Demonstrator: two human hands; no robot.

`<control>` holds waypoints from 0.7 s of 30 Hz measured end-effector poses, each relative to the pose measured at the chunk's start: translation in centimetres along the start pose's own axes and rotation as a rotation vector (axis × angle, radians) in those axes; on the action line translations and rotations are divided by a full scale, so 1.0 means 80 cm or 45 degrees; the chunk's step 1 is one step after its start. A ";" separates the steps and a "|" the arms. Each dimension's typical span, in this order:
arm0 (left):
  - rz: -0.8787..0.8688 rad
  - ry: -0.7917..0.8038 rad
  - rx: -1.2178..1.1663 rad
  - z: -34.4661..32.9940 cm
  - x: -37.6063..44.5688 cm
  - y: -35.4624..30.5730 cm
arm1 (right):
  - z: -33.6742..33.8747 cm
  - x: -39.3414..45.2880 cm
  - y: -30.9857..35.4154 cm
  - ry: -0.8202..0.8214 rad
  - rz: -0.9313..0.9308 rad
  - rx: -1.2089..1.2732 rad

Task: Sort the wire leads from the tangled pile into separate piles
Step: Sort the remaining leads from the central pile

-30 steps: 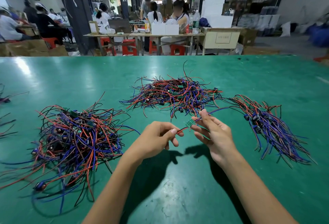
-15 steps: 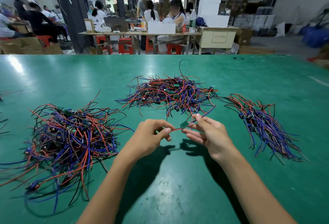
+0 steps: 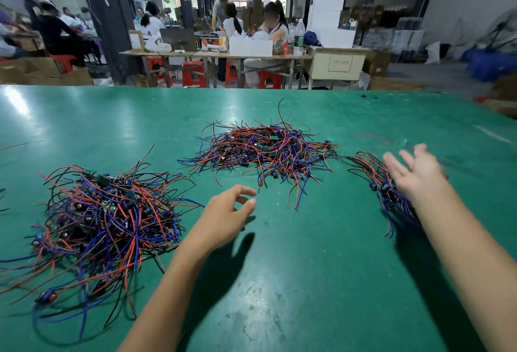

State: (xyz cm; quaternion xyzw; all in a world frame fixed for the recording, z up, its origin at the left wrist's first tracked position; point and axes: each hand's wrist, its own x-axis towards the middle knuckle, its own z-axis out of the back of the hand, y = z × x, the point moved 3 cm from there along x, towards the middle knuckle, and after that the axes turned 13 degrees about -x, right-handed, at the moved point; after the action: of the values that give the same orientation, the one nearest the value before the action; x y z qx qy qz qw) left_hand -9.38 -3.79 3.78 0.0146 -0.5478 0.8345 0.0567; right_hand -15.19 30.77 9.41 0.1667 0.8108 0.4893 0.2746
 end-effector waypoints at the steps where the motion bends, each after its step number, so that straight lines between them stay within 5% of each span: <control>1: -0.004 0.011 0.032 -0.001 0.000 0.000 | 0.009 0.001 -0.012 0.009 -0.097 0.000; 6: -0.008 0.056 0.105 -0.006 0.000 0.000 | 0.000 -0.011 -0.072 0.102 -0.164 -0.188; 13: -0.056 0.035 0.131 -0.006 0.002 -0.003 | -0.071 0.030 -0.110 0.047 0.602 -1.985; 18: -0.111 -0.057 0.119 0.003 0.003 0.000 | -0.088 0.055 -0.132 -0.175 0.740 -2.114; 21: -0.112 -0.092 0.125 0.005 0.005 -0.003 | -0.088 0.045 -0.132 -0.176 0.713 -1.859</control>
State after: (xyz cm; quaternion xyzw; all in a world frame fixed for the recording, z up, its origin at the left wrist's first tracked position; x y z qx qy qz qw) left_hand -9.81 -4.05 4.21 0.0714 -0.5068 0.8560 0.0728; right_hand -22.35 22.84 1.66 0.1724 0.1927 0.9380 0.2308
